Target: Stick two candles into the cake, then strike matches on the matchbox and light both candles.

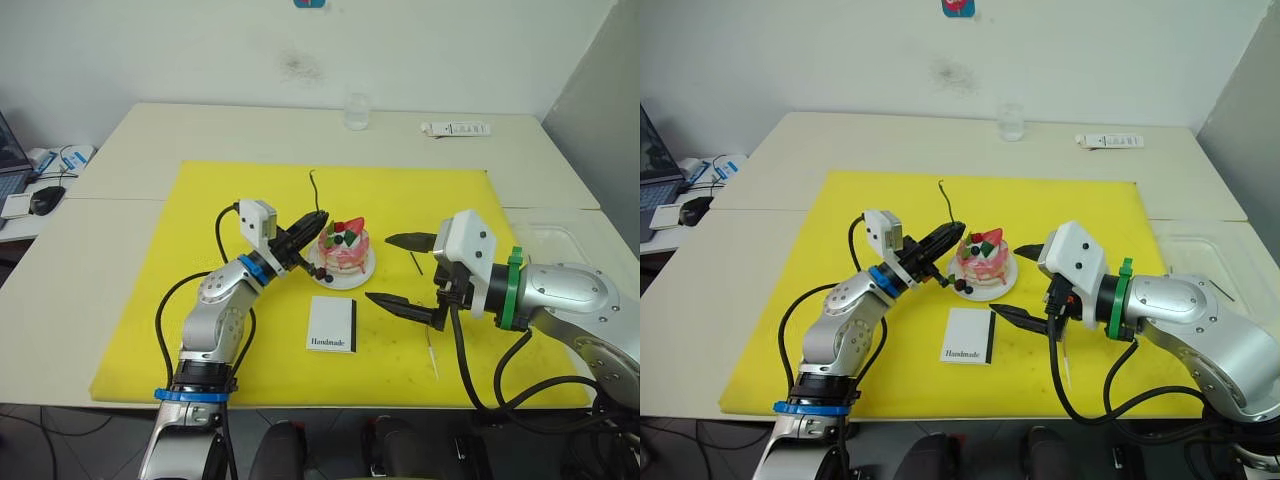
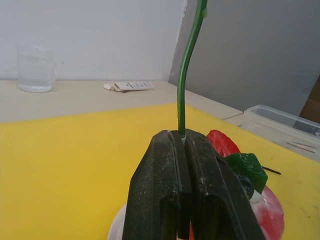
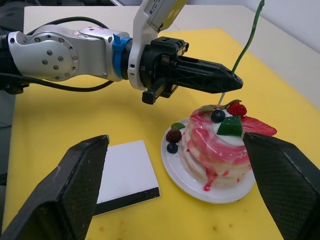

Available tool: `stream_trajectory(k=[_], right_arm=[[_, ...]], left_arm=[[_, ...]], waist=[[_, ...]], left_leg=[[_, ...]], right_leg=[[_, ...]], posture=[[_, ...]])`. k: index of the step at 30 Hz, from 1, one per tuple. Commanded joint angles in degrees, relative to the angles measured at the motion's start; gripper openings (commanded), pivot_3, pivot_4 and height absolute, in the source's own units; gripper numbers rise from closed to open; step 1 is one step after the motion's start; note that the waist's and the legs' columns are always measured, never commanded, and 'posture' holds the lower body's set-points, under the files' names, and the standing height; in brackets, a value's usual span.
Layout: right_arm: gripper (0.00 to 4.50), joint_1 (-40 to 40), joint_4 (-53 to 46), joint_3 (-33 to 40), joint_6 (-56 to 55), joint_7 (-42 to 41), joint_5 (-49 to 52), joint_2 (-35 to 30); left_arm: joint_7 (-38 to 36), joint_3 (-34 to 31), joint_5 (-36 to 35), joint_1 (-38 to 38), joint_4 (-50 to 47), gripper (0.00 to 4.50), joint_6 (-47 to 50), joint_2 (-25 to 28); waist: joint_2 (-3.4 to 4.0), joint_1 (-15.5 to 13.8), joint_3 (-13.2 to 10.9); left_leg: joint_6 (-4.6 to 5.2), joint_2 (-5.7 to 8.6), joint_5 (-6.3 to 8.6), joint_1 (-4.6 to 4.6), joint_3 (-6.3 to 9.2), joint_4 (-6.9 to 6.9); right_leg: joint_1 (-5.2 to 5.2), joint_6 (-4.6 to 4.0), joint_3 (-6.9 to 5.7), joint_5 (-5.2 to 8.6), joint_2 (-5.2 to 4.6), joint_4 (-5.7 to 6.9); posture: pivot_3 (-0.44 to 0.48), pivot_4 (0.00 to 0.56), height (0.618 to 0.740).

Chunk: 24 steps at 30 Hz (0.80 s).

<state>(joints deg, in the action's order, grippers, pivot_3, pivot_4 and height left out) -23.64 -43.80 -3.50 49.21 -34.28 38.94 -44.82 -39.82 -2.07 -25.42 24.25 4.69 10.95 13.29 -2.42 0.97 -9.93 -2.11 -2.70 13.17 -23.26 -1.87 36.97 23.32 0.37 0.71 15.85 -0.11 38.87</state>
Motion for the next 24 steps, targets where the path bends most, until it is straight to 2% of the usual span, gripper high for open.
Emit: stream_trajectory(k=[1, 12, 21, 24], right_arm=[[4.46, -0.2, -2.0, 0.7, -1.0, 0.0, -0.4, 0.1], [4.46, -0.4, -1.9, 0.5, -1.1, 0.1, -0.7, 0.4], [4.46, -0.2, -1.7, 0.4, -1.4, 0.1, -1.1, 0.7], [4.5, -0.2, -1.8, 0.4, -1.4, 0.1, -1.3, 0.8]], left_arm=[[0.0, 0.8, 0.6, -0.2, -2.5, 0.0, -0.4, -0.1], [0.1, 1.4, 3.1, -1.9, -0.7, 0.0, -2.5, -0.1], [0.5, 0.6, 2.3, -2.9, 0.0, 0.0, -2.3, -1.3], [-0.3, 0.2, 0.9, -2.9, -1.2, 0.92, -0.8, -1.0]], waist=[[0.0, 0.0, 0.0], [0.0, 0.0, 0.0], [0.0, 0.0, 0.0], [0.0, 0.0, 0.0]], left_leg=[[0.0, 0.0, 0.0, 0.0, 0.0, 0.0], [0.0, 0.0, 0.0, 0.0, -0.01, 0.0], [0.0, 0.0, 0.0, 0.02, 0.0, 0.0], [0.0, 0.0, 0.0, 0.02, -0.01, 0.0]], right_leg=[[0.0, 0.0, 0.0, 0.0, 0.0, 0.0], [0.0, 0.0, 0.01, 0.0, 0.0, 0.0], [-0.01, 0.0, 0.0, 0.0, 0.0, 0.0], [-0.02, 0.0, 0.02, 0.0, 0.0, 0.0]], posture=[[0.0, 0.15, 0.74], [0.0, 0.15, 0.74], [0.0, 0.15, 0.74], [0.0, 0.15, 0.74]])
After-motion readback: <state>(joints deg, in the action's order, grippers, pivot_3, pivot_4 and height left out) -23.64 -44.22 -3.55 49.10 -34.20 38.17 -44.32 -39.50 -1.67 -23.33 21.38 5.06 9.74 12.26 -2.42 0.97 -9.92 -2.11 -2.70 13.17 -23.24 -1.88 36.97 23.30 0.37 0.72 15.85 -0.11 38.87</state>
